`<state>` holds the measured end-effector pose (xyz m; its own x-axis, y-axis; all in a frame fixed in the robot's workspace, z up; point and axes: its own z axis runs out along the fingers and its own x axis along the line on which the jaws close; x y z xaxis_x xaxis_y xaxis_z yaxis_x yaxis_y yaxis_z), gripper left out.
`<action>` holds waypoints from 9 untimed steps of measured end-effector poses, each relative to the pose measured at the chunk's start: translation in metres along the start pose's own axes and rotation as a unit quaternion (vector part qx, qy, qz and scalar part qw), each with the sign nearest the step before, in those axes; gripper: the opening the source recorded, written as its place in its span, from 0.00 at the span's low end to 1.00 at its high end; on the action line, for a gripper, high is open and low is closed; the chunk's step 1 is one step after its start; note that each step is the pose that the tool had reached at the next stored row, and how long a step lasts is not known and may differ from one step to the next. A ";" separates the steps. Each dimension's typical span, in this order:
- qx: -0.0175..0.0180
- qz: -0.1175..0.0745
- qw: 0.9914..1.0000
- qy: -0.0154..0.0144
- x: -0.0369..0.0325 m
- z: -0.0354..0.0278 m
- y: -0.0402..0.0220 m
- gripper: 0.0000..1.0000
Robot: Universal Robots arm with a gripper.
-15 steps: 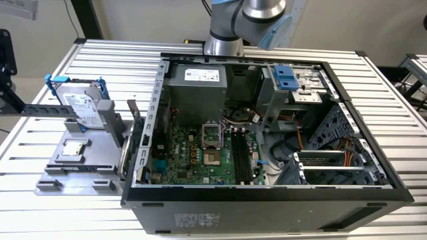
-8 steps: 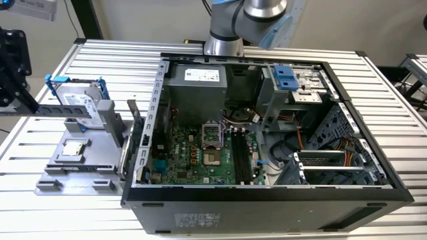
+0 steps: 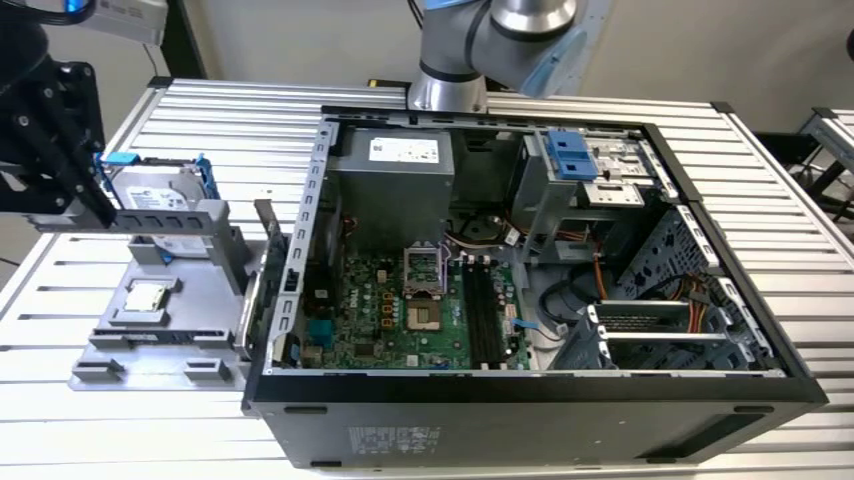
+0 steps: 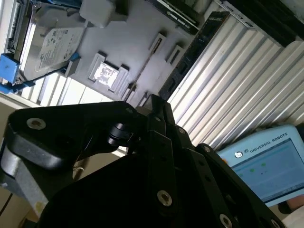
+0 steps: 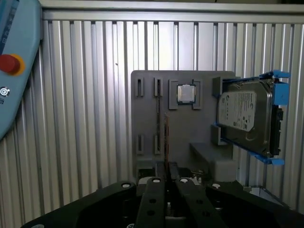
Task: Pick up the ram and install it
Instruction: 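Pick up the ram and move it above insertion slot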
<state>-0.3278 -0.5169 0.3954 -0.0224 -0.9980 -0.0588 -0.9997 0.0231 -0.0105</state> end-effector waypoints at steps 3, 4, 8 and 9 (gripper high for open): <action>0.000 0.000 1.000 0.000 -0.0002 0.0001 -0.0111 0.00; 0.000 0.000 1.000 0.000 -0.0004 0.0002 -0.0149 0.00; -0.001 0.000 1.000 0.000 -0.0007 0.0004 -0.0304 0.00; -0.001 0.000 1.000 0.000 -0.0008 0.0004 -0.0343 0.00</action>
<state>-0.2935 -0.5169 0.3954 -0.0225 -0.9980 -0.0588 -0.9997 0.0231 -0.0089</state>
